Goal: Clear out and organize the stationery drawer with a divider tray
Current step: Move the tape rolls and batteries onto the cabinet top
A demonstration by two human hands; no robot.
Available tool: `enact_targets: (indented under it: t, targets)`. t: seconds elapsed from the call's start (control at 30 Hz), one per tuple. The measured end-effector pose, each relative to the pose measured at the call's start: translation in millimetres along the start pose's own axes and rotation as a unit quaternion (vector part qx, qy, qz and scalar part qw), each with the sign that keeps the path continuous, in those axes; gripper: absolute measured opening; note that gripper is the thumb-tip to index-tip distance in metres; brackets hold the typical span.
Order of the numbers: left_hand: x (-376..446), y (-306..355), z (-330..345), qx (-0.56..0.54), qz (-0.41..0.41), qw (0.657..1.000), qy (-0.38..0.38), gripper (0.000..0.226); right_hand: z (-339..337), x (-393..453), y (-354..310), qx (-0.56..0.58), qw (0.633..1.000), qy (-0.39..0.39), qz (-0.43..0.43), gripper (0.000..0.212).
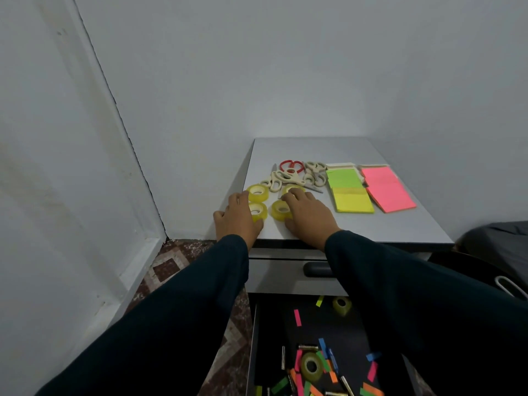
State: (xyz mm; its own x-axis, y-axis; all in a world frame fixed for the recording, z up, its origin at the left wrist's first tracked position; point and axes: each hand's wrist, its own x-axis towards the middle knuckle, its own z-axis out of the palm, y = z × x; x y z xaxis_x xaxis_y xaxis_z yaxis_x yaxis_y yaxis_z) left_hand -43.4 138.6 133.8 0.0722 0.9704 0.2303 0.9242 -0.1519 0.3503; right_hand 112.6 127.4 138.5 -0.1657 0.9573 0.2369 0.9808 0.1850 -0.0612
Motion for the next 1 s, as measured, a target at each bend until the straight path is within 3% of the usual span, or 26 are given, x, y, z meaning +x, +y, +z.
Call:
enact_targets:
  t: [0.43,0.73,0.9,1.0]
  targets:
    - [-1,1,11,-0.039,0.018,0.999,0.030,0.065,0,-7,10,0.003,1.000,0.010,0.012,0.047]
    - [-49,2,15,-0.051,0.036,0.995,0.081,0.068,-12,-65,22,0.019,1.000,0.020,-0.015,0.046]
    - [-86,1,23,-0.064,0.099,0.986,0.114,0.055,-14,-109,35,0.039,0.998,0.044,-0.026,0.040]
    - [-108,0,37,-0.038,0.133,0.987,0.077,0.057,-5,-137,46,0.035,0.997,0.060,-0.026,0.035]
